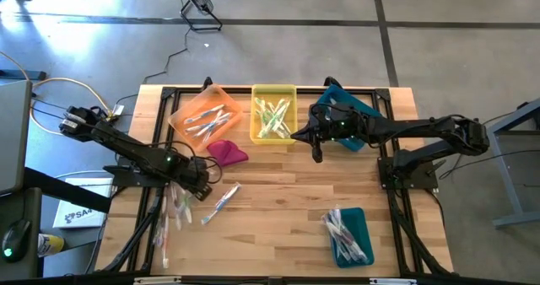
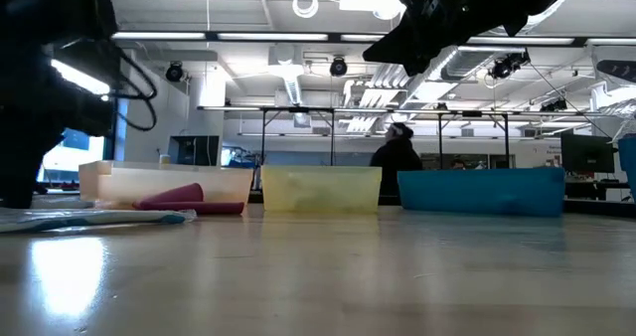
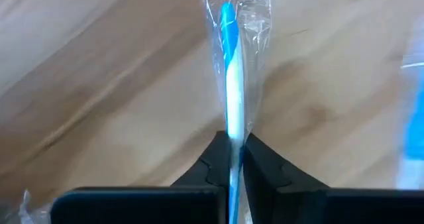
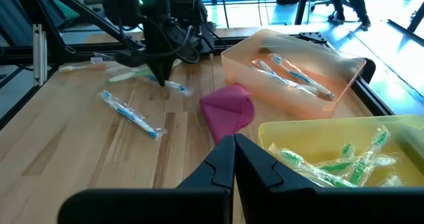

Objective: Pick & Place Toothbrushes
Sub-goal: Put the blue toothbrush into the orange bin

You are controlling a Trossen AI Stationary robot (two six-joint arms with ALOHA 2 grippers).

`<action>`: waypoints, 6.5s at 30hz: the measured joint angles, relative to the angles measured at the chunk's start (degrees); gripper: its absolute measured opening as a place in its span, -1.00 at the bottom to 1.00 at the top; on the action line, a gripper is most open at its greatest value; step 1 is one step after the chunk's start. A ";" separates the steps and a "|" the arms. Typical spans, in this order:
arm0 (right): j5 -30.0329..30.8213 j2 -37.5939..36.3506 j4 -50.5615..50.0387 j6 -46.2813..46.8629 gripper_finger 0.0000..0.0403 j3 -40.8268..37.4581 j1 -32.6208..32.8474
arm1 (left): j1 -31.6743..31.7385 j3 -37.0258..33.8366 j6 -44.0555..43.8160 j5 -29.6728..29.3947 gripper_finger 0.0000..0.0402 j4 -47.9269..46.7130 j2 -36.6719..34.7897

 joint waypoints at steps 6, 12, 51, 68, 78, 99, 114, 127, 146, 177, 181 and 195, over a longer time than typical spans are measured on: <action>0.00 0.00 0.03 0.00 -0.99 0.00 0.00 | 0.02 1.95 4.57 -1.53 -0.88 6.76 -0.01; 0.00 0.00 0.04 0.00 -0.99 0.00 0.00 | 0.04 4.10 11.66 -7.06 -0.92 12.95 -0.03; -0.02 0.00 0.04 0.23 -0.99 0.00 0.00 | 9.76 27.25 63.08 -31.48 -0.91 11.66 -0.10; -0.02 0.00 0.04 0.11 -0.99 0.00 0.00 | 35.71 27.25 73.18 -14.86 -0.91 6.73 -0.10; -0.02 0.00 0.04 0.04 -0.99 0.00 0.00 | 47.37 27.25 73.19 -12.04 -0.91 1.32 -0.10; 0.07 0.00 0.02 0.00 -0.99 0.00 0.00 | 60.19 19.83 72.97 -12.01 -0.91 7.10 3.72; 0.21 0.00 0.02 0.00 -0.99 0.00 0.00 | 60.15 18.09 72.33 -12.06 -0.91 10.96 10.95; 0.20 0.02 -0.42 0.00 -0.99 0.00 0.00 | 60.02 18.09 70.99 -14.21 -0.66 11.20 13.43; 0.22 0.02 -0.42 -1.09 -0.99 0.00 0.00 | 60.02 18.09 73.33 -6.44 -0.27 11.55 13.45; 0.20 0.02 -0.41 -1.09 -0.99 0.00 0.00 | 29.91 39.71 99.92 -8.90 -0.26 -23.96 13.02; 0.20 0.02 -0.40 -1.09 -0.99 0.00 0.00 | 21.92 39.71 93.82 -10.60 -0.26 -29.10 13.02; 0.49 0.02 0.21 2.19 -0.99 0.00 0.49 | 3.39 39.71 92.42 -14.88 -0.26 -30.07 13.43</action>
